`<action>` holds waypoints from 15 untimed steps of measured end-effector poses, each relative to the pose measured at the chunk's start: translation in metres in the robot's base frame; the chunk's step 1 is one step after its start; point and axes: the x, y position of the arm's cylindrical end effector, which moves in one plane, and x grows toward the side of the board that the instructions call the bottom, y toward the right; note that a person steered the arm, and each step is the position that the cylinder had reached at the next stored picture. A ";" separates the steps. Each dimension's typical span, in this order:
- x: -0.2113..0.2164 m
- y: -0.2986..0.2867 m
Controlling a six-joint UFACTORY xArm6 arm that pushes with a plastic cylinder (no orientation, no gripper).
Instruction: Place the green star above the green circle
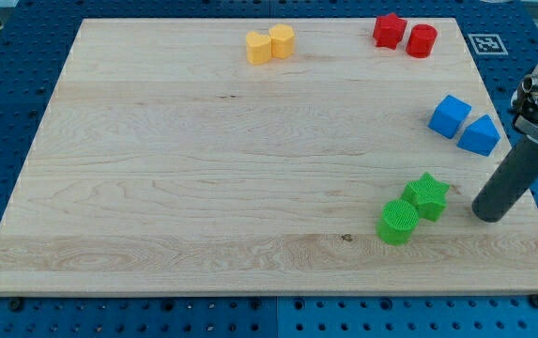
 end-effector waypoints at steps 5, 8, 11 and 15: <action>-0.003 -0.021; -0.008 -0.034; -0.008 -0.054; -0.019 -0.064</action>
